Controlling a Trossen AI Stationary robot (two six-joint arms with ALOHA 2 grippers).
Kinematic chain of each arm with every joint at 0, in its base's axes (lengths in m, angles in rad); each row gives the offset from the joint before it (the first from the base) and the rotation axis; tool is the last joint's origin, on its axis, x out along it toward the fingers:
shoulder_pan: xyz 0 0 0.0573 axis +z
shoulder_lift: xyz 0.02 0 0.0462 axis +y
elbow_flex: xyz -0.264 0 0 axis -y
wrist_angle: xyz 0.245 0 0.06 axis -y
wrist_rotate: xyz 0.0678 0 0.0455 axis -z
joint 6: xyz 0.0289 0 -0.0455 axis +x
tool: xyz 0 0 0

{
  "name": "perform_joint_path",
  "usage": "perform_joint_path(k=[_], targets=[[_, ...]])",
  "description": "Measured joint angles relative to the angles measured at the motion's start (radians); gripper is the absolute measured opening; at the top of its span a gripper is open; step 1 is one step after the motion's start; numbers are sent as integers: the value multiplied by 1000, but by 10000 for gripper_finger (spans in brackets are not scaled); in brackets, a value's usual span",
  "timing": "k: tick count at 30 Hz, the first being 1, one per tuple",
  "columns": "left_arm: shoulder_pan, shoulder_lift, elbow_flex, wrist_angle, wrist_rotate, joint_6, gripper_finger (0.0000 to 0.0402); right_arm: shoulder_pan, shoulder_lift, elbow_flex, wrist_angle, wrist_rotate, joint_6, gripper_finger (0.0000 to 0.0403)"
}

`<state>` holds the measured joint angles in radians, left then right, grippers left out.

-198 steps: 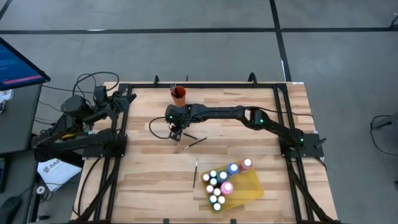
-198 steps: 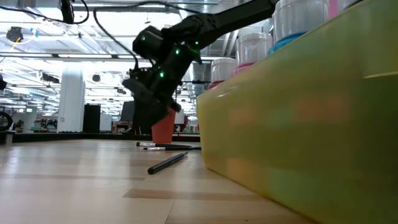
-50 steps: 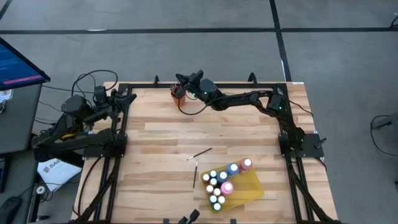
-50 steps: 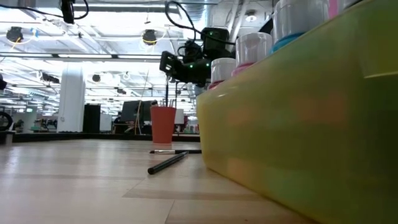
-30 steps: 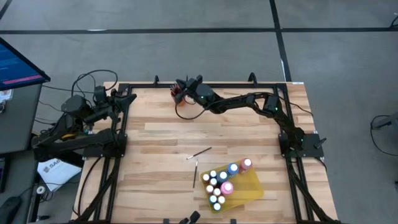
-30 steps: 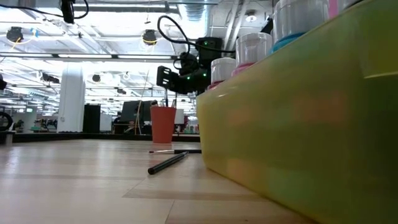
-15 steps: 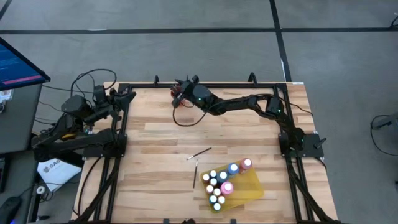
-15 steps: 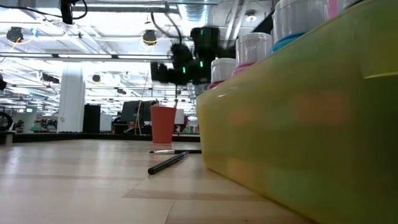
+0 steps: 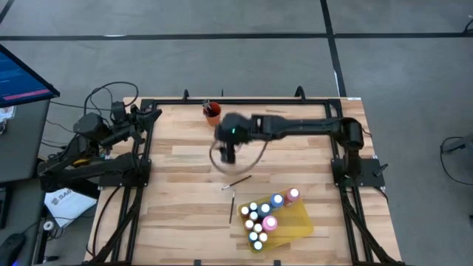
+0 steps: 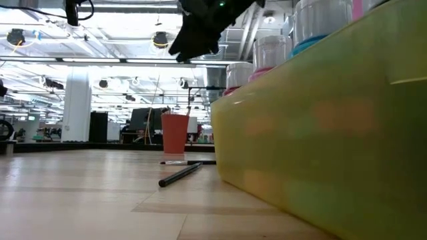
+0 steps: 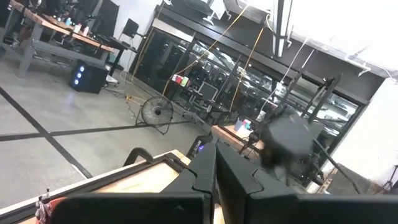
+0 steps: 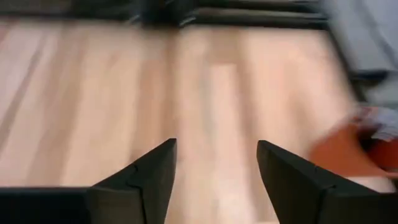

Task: Pick & Place Paint Supplies
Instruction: Put the black paint brush into the orange cup

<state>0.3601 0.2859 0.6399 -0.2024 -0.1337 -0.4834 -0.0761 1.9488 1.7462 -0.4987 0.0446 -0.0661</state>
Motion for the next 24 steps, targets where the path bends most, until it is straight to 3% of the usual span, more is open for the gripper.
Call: perform_joint_path(k=[8,17,24], targets=[[0,0,0,0,0,1,3,126,119,1,-71,-25,-142,203],[0,0,0,-10,10,1,3,193,283,2,-50,-78,-180,186],[0,0,0,-30,30,1,3,205,332,1,-40,-78,-195,176]])
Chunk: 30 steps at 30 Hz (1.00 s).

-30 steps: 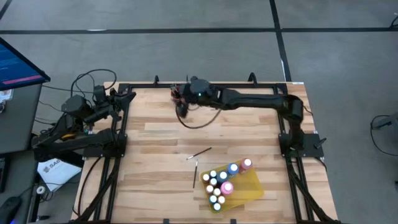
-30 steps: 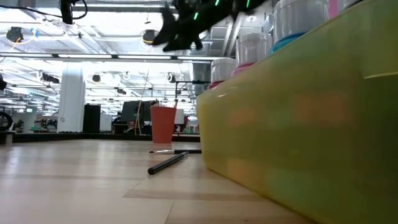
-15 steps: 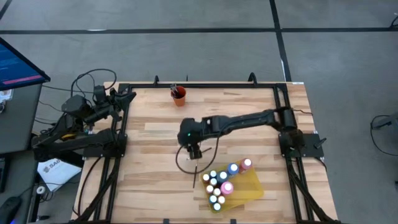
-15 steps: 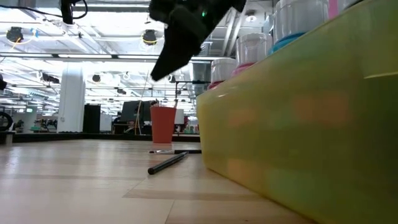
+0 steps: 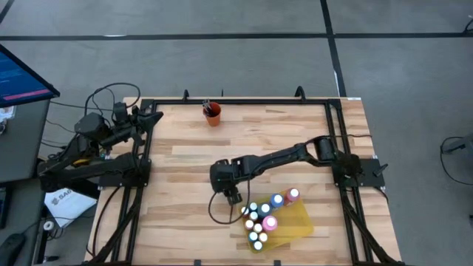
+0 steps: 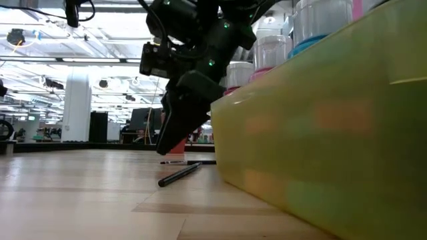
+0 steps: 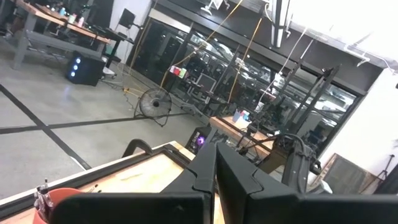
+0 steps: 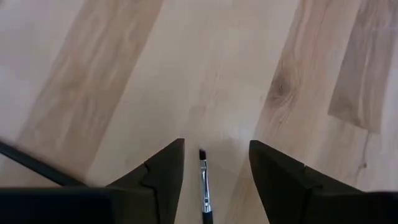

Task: Pick & Place Paint Supplies
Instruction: Put the black paint brush into the orange cup

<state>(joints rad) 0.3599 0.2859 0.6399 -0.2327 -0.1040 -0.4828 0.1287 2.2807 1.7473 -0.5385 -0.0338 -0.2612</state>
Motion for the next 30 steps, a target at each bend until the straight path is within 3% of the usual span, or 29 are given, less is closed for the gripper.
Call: perform_joint_path(k=[12,30], targets=[[0,0,0,-8,3,0,3,-15,36,3,96,-22,-9,145],[0,0,0,-15,6,0,3,-15,65,9,-26,-30,49,123]])
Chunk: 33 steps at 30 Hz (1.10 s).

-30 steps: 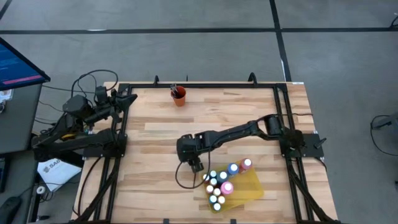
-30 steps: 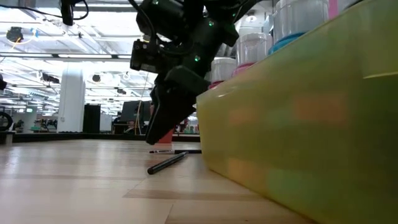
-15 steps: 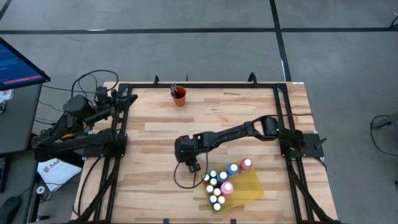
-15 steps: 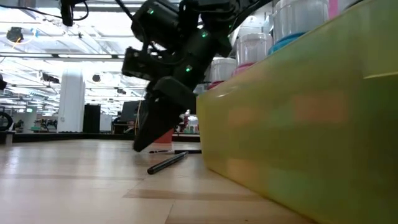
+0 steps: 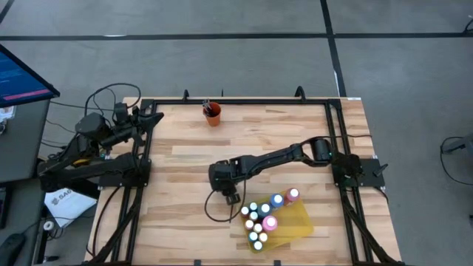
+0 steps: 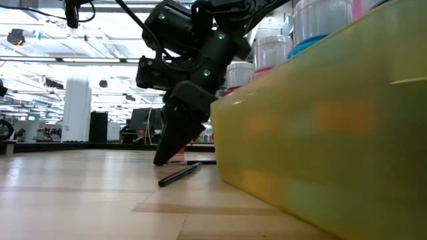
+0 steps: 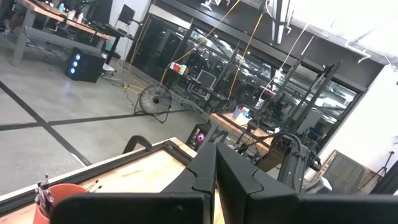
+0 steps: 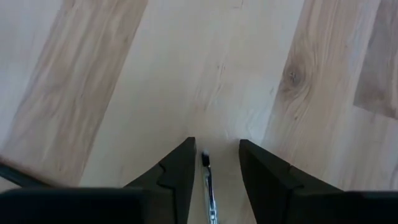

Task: Pick & Place Paint Supplies
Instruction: Put the black paint brush into the orange cup

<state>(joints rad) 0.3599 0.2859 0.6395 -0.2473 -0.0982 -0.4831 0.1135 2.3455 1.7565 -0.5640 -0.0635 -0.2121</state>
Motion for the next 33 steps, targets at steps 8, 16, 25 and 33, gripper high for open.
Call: perform_joint_path(k=[8,16,25,33], targets=[[0,0,0,0,0,0,3,-1,1,-2,-16,4,3,87],[0,0,0,1,0,0,3,-10,0,-3,-32,7,3,6],[0,0,0,2,-1,0,3,-82,-74,36,-64,18,26,0],[0,0,0,3,-2,0,3,-195,-247,40,180,72,71,0]])
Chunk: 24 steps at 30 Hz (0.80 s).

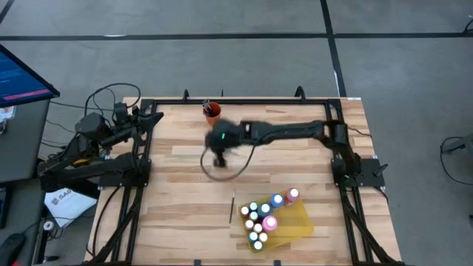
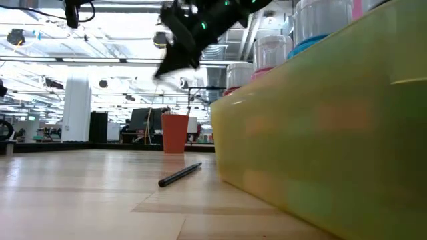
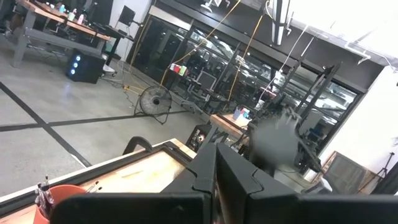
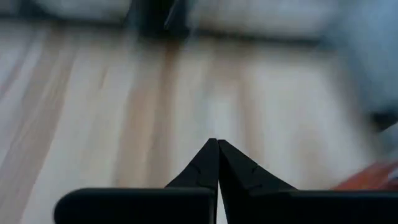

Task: Pick & Place Paint Supplies
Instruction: Put the black paint brush into the orange cup

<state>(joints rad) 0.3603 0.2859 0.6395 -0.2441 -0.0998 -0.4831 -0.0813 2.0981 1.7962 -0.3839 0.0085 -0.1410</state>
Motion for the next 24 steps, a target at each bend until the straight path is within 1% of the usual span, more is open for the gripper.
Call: perform_joint_path(k=[4,6,10,13,19,24], targets=[[0,0,0,3,0,0,3,-64,-48,7,302,77,-10,0],[0,0,0,5,-1,0,3,-94,-36,8,464,96,-18,0],[0,0,0,5,-1,0,3,-143,11,11,690,97,-12,0],[0,0,0,5,-1,7,3,-175,53,6,738,96,26,0],[0,0,0,5,-1,33,3,-212,139,6,852,97,27,0],[0,0,0,5,0,53,3,-242,151,6,854,99,27,0]])
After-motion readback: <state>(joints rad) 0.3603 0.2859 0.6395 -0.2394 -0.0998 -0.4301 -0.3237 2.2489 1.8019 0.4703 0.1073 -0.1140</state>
